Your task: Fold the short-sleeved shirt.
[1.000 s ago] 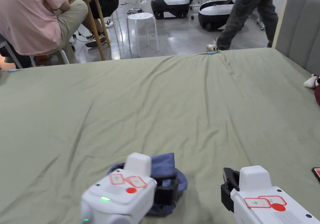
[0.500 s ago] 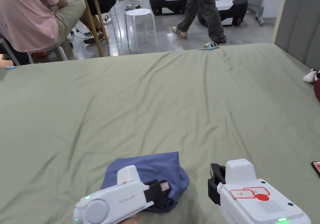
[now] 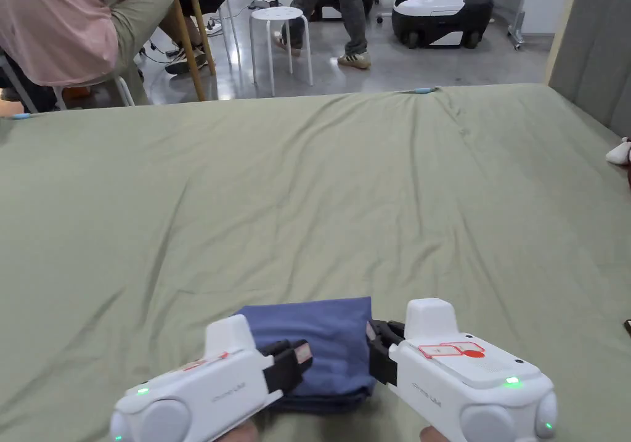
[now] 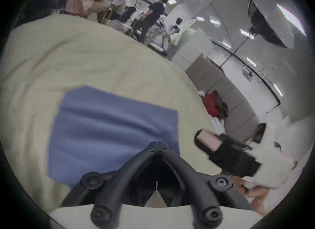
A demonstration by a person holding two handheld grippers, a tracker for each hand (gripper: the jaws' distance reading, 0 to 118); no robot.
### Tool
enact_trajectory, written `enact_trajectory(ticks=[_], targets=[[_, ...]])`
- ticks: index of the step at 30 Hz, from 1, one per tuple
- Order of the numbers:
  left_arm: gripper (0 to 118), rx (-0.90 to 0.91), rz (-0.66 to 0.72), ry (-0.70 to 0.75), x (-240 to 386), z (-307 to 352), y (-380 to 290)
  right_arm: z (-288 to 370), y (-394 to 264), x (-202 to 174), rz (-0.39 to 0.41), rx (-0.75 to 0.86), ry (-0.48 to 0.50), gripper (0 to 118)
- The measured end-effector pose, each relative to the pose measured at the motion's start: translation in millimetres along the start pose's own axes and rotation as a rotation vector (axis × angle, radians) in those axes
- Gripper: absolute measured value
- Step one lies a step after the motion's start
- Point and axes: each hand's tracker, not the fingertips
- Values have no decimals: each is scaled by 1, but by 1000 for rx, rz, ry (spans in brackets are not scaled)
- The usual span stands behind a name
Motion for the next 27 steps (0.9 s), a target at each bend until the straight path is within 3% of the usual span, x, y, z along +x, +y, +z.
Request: enact_trajectory(ticks=[1, 3, 4, 5, 6, 9, 11, 16, 17, 18, 19, 20, 22, 27], targets=[[20, 16, 6, 11, -9, 9, 3, -10, -1, -1, -26, -23, 14, 0], [74, 15, 13, 29, -37, 27, 10, -34, -8, 3, -127, -95, 74, 0], [100, 11, 27, 46, -49, 32, 10, -43, -11, 6, -168, -137, 39, 0], [111, -2, 48, 65, -62, 35, 8, -48, -16, 9, -185, -149, -29, 0], [113, -11, 77, 83, -75, 37, 6, -51, -21, 11, -188, -139, -68, 0], [112, -92, 201, 17, -103, 23, 2, -49, -21, 7, -126, -101, -152, 0], [114, -103, 308, -118, -115, 5, 0, -50, -17, 0, -55, -104, -196, 0], [111, -68, 577, -426, -135, -62, 6, -52, -18, -8, -1, -102, -205, 0], [101, -79, 598, -432, -135, -74, 7, -52, -18, -11, 22, -99, -208, 0], [80, -92, 573, -382, -131, -81, 11, -51, -17, -15, 54, -97, -216, 0], [36, -121, 554, -273, -128, -85, 14, -50, -14, -20, 90, -99, -245, 0], [31, -153, 485, -157, -127, -87, 15, -49, -11, -28, 129, -97, -275, 0], [30, -128, 487, -247, -130, -72, 21, -47, 0, -48, 156, -80, -248, 0], [30, -30, 253, -83, -131, 8, 53, -61, 26, -134, 293, -18, -154, 0]])
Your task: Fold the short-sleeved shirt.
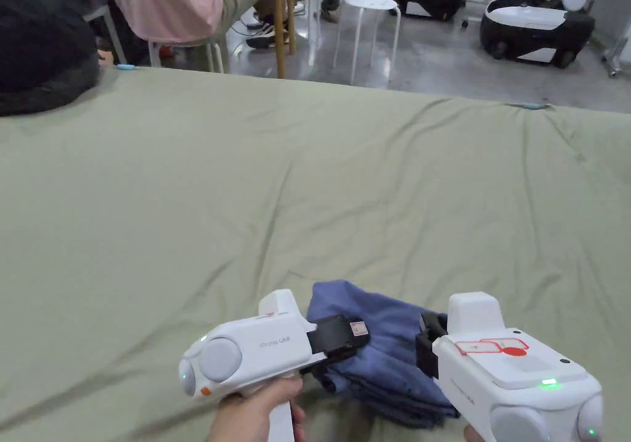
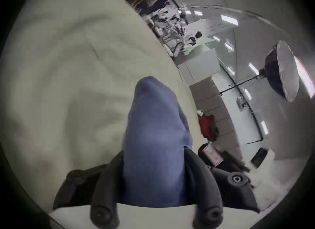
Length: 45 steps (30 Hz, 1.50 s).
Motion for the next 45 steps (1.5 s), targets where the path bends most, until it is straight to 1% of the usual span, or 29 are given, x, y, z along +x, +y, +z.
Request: enact_trajectory(ticks=[2, 4, 6, 9, 12, 13, 16, 19, 21, 22, 23, 24, 25, 26, 27, 29, 30, 31, 32, 34, 35, 36, 37, 39, 41, 43, 45], targets=[[30, 41, -60, 57, -10, 37, 19, -6, 19, -40, 25, 31, 59, 0], [30, 87, -97, 122, -25, 79, 39, -12, 35, -84, 48, 56, 101, 0], [30, 131, -135, 181, -45, 123, 60, -20, 49, -130, 73, 75, 164, 0], [30, 155, -113, 285, -96, 182, 100, -38, 62, -195, 115, 96, 250, 0], [30, 113, -32, 298, -138, 230, 129, -49, 70, -246, 130, 95, 314, 0], [30, 118, -20, 311, -153, 244, 136, -52, 70, -262, 139, 86, 329, 0], [30, 126, 7, 372, -194, 273, 156, -59, 69, -290, 149, 73, 360, 0], [30, 114, 1, 381, -217, 283, 161, -62, 66, -301, 155, 56, 380, 0], [31, 117, 6, 348, -211, 282, 152, -62, 65, -298, 148, 49, 383, 0], [33, 121, 9, 330, -212, 283, 151, -63, 65, -296, 145, 44, 388, 0], [37, 119, 3, 327, -211, 284, 151, -64, 64, -296, 147, 40, 393, 0], [48, 120, -13, 341, -215, 285, 154, -64, 64, -296, 151, 38, 396, 0], [71, 132, -44, 425, -214, 288, 159, -63, 65, -293, 153, 36, 404, 0], [85, 149, -80, 535, -208, 294, 161, -61, 65, -292, 154, 34, 413, 0], [89, 187, -141, 675, -195, 301, 161, -58, 65, -290, 155, 37, 418, 0], [76, 246, -253, 826, -157, 301, 150, -52, 64, -288, 150, 45, 414, 0], [73, 246, -311, 879, -140, 298, 144, -49, 64, -284, 139, 48, 416, 0], [67, 264, -358, 920, -124, 295, 137, -44, 63, -279, 128, 51, 415, 0], [48, 303, -405, 948, -105, 293, 128, -38, 63, -271, 116, 61, 408, 0], [3, 372, -477, 947, -72, 285, 110, -24, 64, -252, 91, 80, 394, 0], [1, 436, -487, 963, -53, 279, 99, -15, 65, -236, 77, 98, 376, 0], [1, 489, -500, 948, -33, 272, 87, -6, 66, -219, 67, 125, 346, 0], [0, 519, -521, 905, -16, 265, 77, 3, 68, -204, 66, 145, 325, 0], [0, 600, -546, 802, 25, 243, 55, 23, 70, -159, 89, 202, 264, 0], [0, 637, -601, 749, 61, 213, 41, 40, 72, -114, 98, 240, 172, 0], [0, 670, -659, 669, 100, 176, 25, 57, 70, -64, 64, 280, 79, 0], [0, 694, -693, 585, 135, 138, 11, 85, 65, -16, 59, 322, -24, 0]])
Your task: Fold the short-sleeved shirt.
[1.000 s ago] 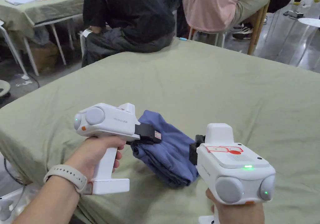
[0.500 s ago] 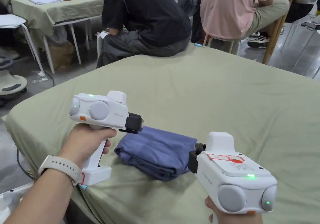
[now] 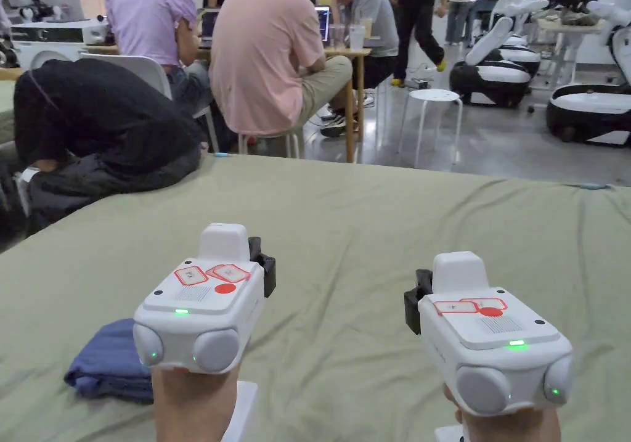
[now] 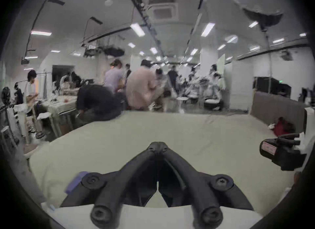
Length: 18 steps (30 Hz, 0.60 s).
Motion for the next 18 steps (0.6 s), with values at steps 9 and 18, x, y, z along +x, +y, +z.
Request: enact_trajectory(ticks=[9, 18], targets=[[0, 167, -128, -135, 166, 29, -4, 96, -34, 171, -61, 178, -251, 0], [0, 202, -159, -97, 188, 63, 7, 123, -44, 200, -52, 206, -249, 5]])
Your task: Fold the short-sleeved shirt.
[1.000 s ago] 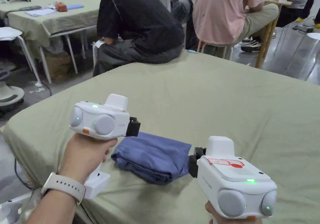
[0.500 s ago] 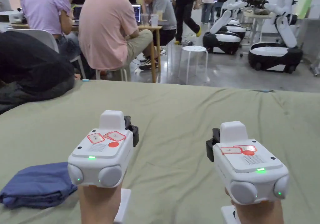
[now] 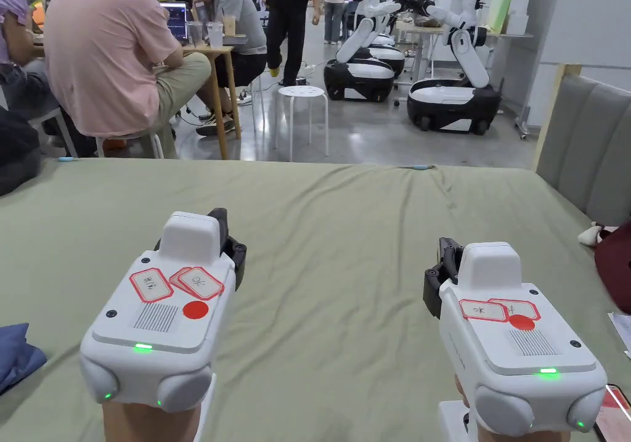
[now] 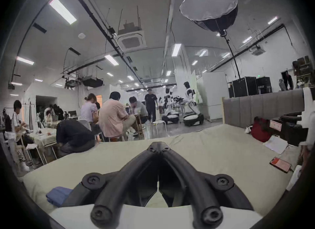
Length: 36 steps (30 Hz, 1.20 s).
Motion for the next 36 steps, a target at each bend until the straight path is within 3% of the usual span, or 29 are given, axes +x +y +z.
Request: enact_trajectory(ticks=[1, 2, 3, 4, 5, 6, 8, 24, 28, 36], targets=[[12, -1, 13, 12, -3, 3, 0, -1, 0, -2, -3, -4, -1, 15], [32, -3, 26, 11, -7, 5, 0, 0, 1, -5, -6, -4, 2, 30], [61, -13, 41, -1, -12, 7, 0, 0, 0, -6, -11, 2, 14, 55], [98, -17, 41, -6, -15, 7, -1, -1, 0, -9, -13, 3, 17, 92], [118, -14, 34, -4, -14, 9, -2, -2, 0, -11, -9, -4, 19, 113], [117, -13, 15, 4, -14, 10, -3, -2, 0, -12, -6, -7, 20, 118], [118, 25, 5, 18, -17, 15, -4, 2, -1, -15, -10, 48, 6, 118], [118, 21, 45, 16, -25, 23, 2, 6, -2, -19, -31, -2, 27, 118], [118, 11, 50, 9, -27, 23, 1, 9, -2, -27, 18, -5, -71, 118], [118, 3, 47, 15, -25, 25, -3, 9, -1, -17, -12, 10, -74, 118]])
